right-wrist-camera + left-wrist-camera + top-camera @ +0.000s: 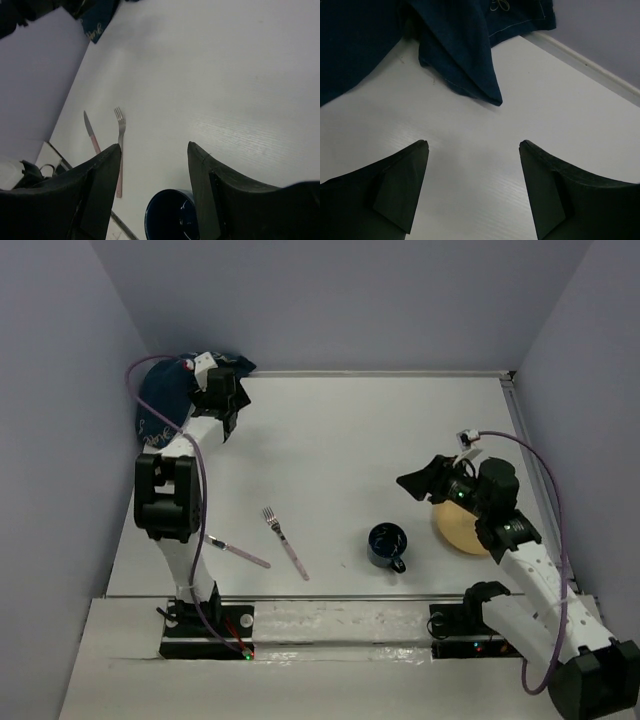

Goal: Set the dinner table for one person

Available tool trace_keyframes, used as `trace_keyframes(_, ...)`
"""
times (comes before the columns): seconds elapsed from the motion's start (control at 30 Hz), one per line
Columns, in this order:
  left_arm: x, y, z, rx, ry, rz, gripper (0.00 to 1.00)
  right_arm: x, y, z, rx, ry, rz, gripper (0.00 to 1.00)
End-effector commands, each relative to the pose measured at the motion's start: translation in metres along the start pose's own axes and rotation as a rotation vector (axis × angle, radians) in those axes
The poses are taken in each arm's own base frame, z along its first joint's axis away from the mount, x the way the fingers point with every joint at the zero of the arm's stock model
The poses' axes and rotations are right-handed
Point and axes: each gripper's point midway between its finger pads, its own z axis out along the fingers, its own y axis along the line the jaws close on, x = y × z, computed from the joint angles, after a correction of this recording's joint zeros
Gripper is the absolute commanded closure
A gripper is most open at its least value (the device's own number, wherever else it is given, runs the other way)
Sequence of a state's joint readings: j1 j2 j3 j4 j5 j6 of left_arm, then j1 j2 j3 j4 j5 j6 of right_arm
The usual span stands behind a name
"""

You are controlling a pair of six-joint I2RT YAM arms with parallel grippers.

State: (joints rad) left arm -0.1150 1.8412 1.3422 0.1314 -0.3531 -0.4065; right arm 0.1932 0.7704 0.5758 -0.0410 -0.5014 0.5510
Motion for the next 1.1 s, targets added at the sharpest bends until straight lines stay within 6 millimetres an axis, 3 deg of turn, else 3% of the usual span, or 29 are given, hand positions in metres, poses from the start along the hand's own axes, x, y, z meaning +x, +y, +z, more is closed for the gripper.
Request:
trace_keyframes(0.0,-0.039,-0.010,0.029,-0.016,-0.084,0.009,0.15,0.001,0.027,0.027,-0.034,0.001,-0.113,0.38)
trace_keyframes(0.03,-0.025,-0.008,0.044,-0.033,-0.056,0.022,0.15,0.006,0.039,0.031,-0.066,0.017,-0.129,0.38)
trace_keyframes(0.07,-0.036,-0.012,0.050,-0.034,-0.070,0.012,0.15,0.006,0.044,0.034,-0.086,0.017,-0.135,0.37)
trace_keyframes(0.1,-0.020,-0.009,0.065,-0.047,-0.039,0.026,0.14,0.008,0.047,0.036,-0.092,0.024,-0.143,0.37)
trace_keyframes(0.17,-0.015,-0.010,0.085,-0.062,-0.011,0.038,0.14,0.009,0.050,0.041,-0.097,0.031,-0.155,0.37)
trace_keyframes(0.2,-0.032,-0.016,0.084,-0.051,-0.044,0.023,0.14,0.011,0.053,0.042,-0.104,0.038,-0.162,0.37)
trace_keyframes(0.23,-0.013,-0.008,0.098,-0.080,0.004,0.047,0.14,0.011,0.053,0.043,-0.103,0.037,-0.166,0.37)
trace_keyframes(0.27,-0.030,-0.013,0.101,-0.084,-0.022,0.041,0.15,0.010,0.053,0.045,-0.103,0.040,-0.167,0.37)
trace_keyframes(0.33,-0.011,-0.003,0.117,-0.123,0.043,0.055,0.18,0.011,0.056,0.045,-0.110,0.043,-0.168,0.37)
trace_keyframes(0.37,-0.011,-0.004,0.120,-0.126,0.049,0.058,0.20,0.012,0.054,0.046,-0.104,0.044,-0.168,0.37)
trace_keyframes(0.4,-0.025,-0.009,0.120,-0.127,0.022,0.050,0.24,0.010,0.055,0.047,-0.103,0.040,-0.169,0.37)
trace_keyframes(0.43,-0.013,-0.004,0.125,-0.149,0.055,0.065,0.27,0.009,0.055,0.048,-0.102,0.038,-0.171,0.37)
trace_keyframes(0.47,-0.026,-0.010,0.126,-0.140,0.036,0.057,0.33,0.008,0.054,0.049,-0.098,0.041,-0.171,0.37)
trace_keyframes(0.5,-0.025,-0.011,0.127,-0.142,0.043,0.058,0.36,0.006,0.056,0.050,-0.100,0.038,-0.175,0.37)
trace_keyframes(0.53,-0.010,-0.005,0.132,-0.163,0.086,0.075,0.42,0.006,0.055,0.051,-0.097,0.038,-0.176,0.37)
trace_keyframes(0.57,-0.009,-0.005,0.132,-0.167,0.095,0.078,0.54,0.005,0.056,0.051,-0.095,0.037,-0.176,0.37)
trace_keyframes(0.6,-0.008,-0.008,0.133,-0.156,0.105,0.077,0.79,0.004,0.056,0.052,-0.092,0.036,-0.179,0.37)
trace_keyframes(0.67,-0.010,-0.015,0.131,-0.125,0.114,0.068,1.00,0.001,0.054,0.052,-0.080,0.029,-0.182,0.37)
trace_keyframes(0.77,-0.013,-0.056,0.113,-0.009,0.116,0.078,1.00,-0.002,0.050,0.055,-0.052,0.023,-0.190,0.37)
trace_keyframes(0.8,-0.018,-0.090,0.094,0.078,0.107,0.095,1.00,-0.003,0.047,0.056,-0.035,0.023,-0.195,0.37)
trace_keyframes(0.83,-0.015,-0.094,0.094,0.102,0.114,0.100,1.00,-0.004,0.045,0.057,-0.022,0.022,-0.197,0.37)
trace_keyframes(0.9,-0.029,-0.153,0.047,0.259,0.085,0.106,1.00,-0.011,0.036,0.060,0.032,0.005,-0.218,0.37)
trace_keyframes(0.93,-0.019,-0.185,0.023,0.332,0.092,0.121,1.00,-0.016,0.030,0.060,0.075,-0.013,-0.226,0.38)
trace_keyframes(0.97,-0.018,-0.201,0.007,0.380,0.091,0.122,1.00,-0.022,0.028,0.059,0.096,-0.032,-0.233,0.38)
trace_keyframes(1.0,-0.001,-0.214,-0.007,0.431,0.126,0.135,1.00,-0.023,0.020,0.057,0.140,-0.029,-0.239,0.38)
trace_keyframes(1.03,-0.012,-0.230,-0.030,0.488,0.101,0.108,1.00,-0.023,0.014,0.054,0.176,-0.024,-0.251,0.39)
trace_keyframes(1.07,-0.007,-0.241,-0.044,0.525,0.105,0.101,1.00,-0.028,0.007,0.051,0.221,-0.047,-0.260,0.39)
